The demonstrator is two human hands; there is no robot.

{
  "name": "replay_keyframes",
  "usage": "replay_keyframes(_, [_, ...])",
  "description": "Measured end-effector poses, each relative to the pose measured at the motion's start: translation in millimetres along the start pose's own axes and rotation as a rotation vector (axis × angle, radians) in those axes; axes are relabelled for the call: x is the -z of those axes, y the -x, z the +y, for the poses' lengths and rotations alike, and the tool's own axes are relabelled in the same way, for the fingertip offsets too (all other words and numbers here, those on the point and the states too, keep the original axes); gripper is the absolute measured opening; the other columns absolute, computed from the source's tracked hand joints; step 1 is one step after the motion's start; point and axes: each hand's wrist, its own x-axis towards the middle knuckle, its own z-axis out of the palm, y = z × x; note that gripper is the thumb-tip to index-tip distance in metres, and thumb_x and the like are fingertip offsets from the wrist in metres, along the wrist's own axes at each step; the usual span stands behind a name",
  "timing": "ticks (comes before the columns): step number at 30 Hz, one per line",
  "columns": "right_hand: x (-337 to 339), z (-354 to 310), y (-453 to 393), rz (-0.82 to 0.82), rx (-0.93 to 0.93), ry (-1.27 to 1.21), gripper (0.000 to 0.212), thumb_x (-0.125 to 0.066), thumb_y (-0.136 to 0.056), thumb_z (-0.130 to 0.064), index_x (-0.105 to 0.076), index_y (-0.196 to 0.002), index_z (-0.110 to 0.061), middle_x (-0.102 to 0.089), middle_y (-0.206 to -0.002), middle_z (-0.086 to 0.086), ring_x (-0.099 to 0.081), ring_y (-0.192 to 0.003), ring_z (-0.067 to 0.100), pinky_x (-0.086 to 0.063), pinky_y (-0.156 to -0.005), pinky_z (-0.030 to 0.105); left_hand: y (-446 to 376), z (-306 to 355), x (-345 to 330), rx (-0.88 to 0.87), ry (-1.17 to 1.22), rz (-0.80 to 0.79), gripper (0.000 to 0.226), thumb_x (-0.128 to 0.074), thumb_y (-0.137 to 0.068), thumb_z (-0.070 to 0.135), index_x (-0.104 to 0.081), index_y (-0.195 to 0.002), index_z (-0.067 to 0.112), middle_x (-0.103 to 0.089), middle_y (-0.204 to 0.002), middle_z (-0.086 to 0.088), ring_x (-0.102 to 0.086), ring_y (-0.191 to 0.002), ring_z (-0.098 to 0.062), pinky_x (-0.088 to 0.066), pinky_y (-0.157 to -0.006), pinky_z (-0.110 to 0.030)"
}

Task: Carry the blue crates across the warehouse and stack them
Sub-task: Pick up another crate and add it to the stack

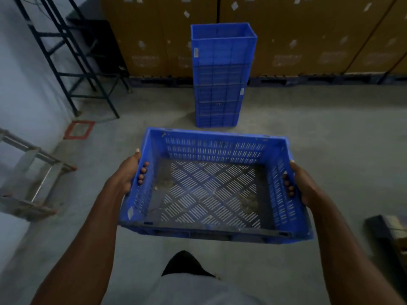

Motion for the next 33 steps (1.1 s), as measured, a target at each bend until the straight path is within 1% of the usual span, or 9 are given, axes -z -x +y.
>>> replay_keyframes(6, [-16.4,-110.8,-122.2,-0.001,0.019,0.030,0.058,-0.035,-0.095,-0.067,-0.047,-0.075,-0.014,-0.038,-0.059,0.002,-0.029,-0.036,0.011,-0.024,-0.033,0.019,-106.2,92.9,-36.9,-0.001,0.035,-0.007,0.070,-0.022,-0.095,0.076,-0.051,-0.076,0.015,-0.039,-0.058,0.000,-0.030,-0.042,-0.014,-0.027,-0.040,-0.023])
replay_keyframes(10, [-32.0,-183.5,-195.4,0.016,0.023,0.038,0.057,-0.036,-0.095,-0.066,-0.048,-0.076,-0.015,-0.040,-0.059,0.002,-0.030,-0.040,0.012,-0.027,-0.034,0.021,-185.8,159.5,-55.2,-0.021,-0.001,0.017,0.067,-0.025,-0.095,0.076,-0.049,-0.075,0.017,-0.038,-0.055,0.002,-0.029,-0.043,-0.014,-0.026,-0.041,-0.023])
replay_keyframes(12, [-35.4,-217.3,-227.2,-0.005,0.040,0.014,0.057,-0.037,-0.094,-0.068,-0.048,-0.076,-0.015,-0.041,-0.059,0.001,-0.031,-0.042,0.012,-0.028,-0.035,0.022,-225.2,197.2,-65.3,-0.046,-0.007,-0.006,0.066,-0.027,-0.095,0.076,-0.050,-0.075,0.018,-0.039,-0.055,0.002,-0.029,-0.044,-0.014,-0.026,-0.042,-0.024])
replay_keyframes(15, [-34.1,-272.2,-268.2,0.015,0.054,-0.015,0.058,-0.036,-0.093,-0.069,-0.048,-0.078,-0.015,-0.042,-0.060,0.001,-0.033,-0.043,0.012,-0.030,-0.035,0.021,-277.0,262.0,-85.1,-0.065,-0.037,0.001,0.066,-0.029,-0.094,0.077,-0.050,-0.075,0.017,-0.038,-0.056,0.002,-0.028,-0.044,-0.013,-0.026,-0.039,-0.022])
replay_keyframes(19, [-25.4,-338.4,-325.1,-0.004,0.083,-0.069,0.059,-0.036,-0.093,-0.070,-0.050,-0.081,-0.014,-0.043,-0.063,0.001,-0.035,-0.047,0.013,-0.033,-0.037,0.023,-338.4,343.0,-116.3,-0.109,-0.055,-0.072,0.065,-0.030,-0.094,0.076,-0.049,-0.076,0.017,-0.035,-0.059,0.002,-0.027,-0.046,-0.014,-0.027,-0.039,-0.024])
replay_keyframes(22, [-22.3,-388.2,-375.3,-0.006,0.077,-0.063,0.058,-0.038,-0.093,-0.070,-0.051,-0.084,-0.014,-0.045,-0.065,0.001,-0.037,-0.049,0.013,-0.035,-0.042,0.025,-386.4,392.0,-139.6,-0.115,-0.063,-0.084,0.064,-0.030,-0.096,0.075,-0.048,-0.077,0.016,-0.035,-0.061,0.001,-0.027,-0.047,-0.014,-0.026,-0.043,-0.026])
replay_keyframes(25, [-15.6,-438.0,-431.2,-0.049,0.101,-0.088,0.055,-0.040,-0.093,-0.067,-0.052,-0.087,-0.013,-0.045,-0.066,0.001,-0.041,-0.050,0.013,-0.037,-0.046,0.028,-431.0,437.9,-162.1,-0.123,-0.028,-0.099,0.059,-0.030,-0.100,0.068,-0.050,-0.080,0.016,-0.037,-0.061,0.001,-0.032,-0.043,-0.013,-0.030,-0.040,-0.023])
replay_keyframes(30, [-3.7,-533.8,-511.4,-0.110,0.126,-0.063,0.051,-0.039,-0.097,-0.061,-0.051,-0.086,-0.013,-0.043,-0.066,0.001,-0.036,-0.051,0.014,-0.031,-0.047,0.027,-491.5,519.2,-191.3,-0.134,0.033,-0.119,0.046,-0.034,-0.105,0.052,-0.053,-0.085,0.015,-0.043,-0.062,0.001,-0.039,-0.040,-0.012,-0.036,-0.038,-0.020])
replay_keyframes(33, [3.2,-598.3,-557.2,-0.123,0.156,-0.046,0.052,-0.038,-0.098,-0.061,-0.052,-0.086,-0.012,-0.044,-0.065,0.001,-0.035,-0.050,0.014,-0.032,-0.044,0.027,-527.3,571.6,-204.5,-0.199,0.088,-0.132,0.045,-0.035,-0.105,0.052,-0.054,-0.090,0.013,-0.043,-0.062,0.002,-0.037,-0.038,-0.010,-0.034,-0.036,-0.020])
